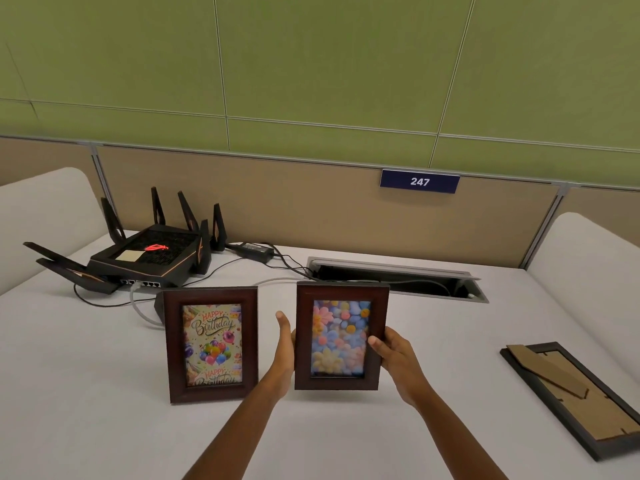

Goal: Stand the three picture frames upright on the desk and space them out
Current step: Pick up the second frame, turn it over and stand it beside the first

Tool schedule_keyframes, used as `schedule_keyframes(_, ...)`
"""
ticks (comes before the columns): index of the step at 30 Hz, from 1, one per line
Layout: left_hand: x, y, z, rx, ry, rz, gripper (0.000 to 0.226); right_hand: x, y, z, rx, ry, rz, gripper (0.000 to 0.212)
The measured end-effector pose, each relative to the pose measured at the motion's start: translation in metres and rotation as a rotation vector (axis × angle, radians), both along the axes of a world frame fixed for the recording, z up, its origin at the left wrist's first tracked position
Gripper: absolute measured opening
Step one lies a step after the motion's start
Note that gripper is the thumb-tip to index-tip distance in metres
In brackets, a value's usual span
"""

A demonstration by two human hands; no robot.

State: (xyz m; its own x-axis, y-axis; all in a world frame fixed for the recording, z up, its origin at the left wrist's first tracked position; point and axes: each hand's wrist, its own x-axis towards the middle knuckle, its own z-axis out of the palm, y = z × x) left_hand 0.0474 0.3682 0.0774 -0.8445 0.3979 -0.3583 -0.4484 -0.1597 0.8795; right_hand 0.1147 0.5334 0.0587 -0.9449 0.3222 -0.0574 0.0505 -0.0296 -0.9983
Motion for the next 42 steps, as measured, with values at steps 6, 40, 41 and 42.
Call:
schedule_keyframes(6, -0.008, -0.001, -0.003, 0.004, -0.023, 0.006, 0.075, -0.007, -0.006, 0.001, 0.009, -0.055, 0.012, 0.025)
schedule_keyframes(40, 0.015, 0.001, -0.046, -0.406, 0.360, 0.151, 0.056, -0.001, -0.024, -0.050, 0.238, -0.185, -0.131, 0.043)
schedule_keyframes(41, 0.018, 0.002, -0.051, -0.457, 0.399, 0.161, 0.058, 0.002, -0.026, -0.053, 0.250, -0.193, -0.134, 0.045)
schedule_keyframes(42, 0.021, 0.003, -0.055, -0.501, 0.442, 0.161, 0.061, 0.005, -0.028, -0.056, 0.266, -0.202, -0.143, 0.046)
